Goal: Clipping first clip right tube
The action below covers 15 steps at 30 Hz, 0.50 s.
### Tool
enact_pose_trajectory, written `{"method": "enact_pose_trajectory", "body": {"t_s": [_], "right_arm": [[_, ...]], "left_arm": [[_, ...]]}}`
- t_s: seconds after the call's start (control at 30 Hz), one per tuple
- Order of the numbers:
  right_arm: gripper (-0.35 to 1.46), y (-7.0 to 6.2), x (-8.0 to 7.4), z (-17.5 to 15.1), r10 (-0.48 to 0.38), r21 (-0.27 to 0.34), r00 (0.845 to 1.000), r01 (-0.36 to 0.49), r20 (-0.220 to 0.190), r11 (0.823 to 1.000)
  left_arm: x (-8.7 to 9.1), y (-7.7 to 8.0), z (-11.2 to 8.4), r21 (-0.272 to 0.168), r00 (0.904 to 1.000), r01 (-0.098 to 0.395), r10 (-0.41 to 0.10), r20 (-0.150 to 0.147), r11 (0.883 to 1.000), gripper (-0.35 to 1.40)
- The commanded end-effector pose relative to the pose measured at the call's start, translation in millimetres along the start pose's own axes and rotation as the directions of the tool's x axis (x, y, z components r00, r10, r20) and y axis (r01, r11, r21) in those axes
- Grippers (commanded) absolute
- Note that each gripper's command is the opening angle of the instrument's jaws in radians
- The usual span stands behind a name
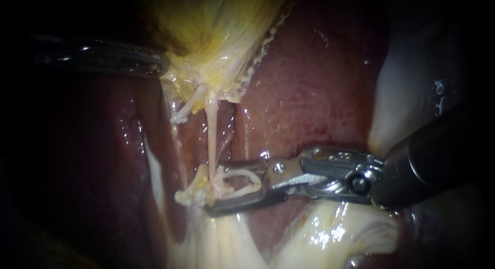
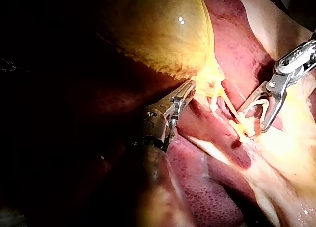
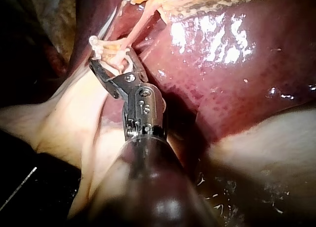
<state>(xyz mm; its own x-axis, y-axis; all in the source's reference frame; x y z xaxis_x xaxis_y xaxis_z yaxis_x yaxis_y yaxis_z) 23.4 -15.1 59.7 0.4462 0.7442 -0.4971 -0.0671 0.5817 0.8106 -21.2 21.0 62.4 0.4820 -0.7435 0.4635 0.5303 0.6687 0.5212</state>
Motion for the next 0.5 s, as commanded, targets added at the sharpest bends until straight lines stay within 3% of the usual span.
{"method": "enact_pose_trajectory", "body": {"t_s": [0.03,0.5], "right_arm": [[0.5,-0.1,0.0,-0.1,0.0,0.0,1.0,0.0,0.0,1.0],[0.5,-1.9,1.3,-5.5,0.014,0.009,1.0,-0.014,-0.007,1.0]], "left_arm": [[0.0,0.0,0.0,-0.001,1.0,0.0,0.0,0.0,1.0,-0.35],[0.1,0.0,-0.1,0.0,1.0,0.0,0.0,0.0,1.0,-0.35]]}}
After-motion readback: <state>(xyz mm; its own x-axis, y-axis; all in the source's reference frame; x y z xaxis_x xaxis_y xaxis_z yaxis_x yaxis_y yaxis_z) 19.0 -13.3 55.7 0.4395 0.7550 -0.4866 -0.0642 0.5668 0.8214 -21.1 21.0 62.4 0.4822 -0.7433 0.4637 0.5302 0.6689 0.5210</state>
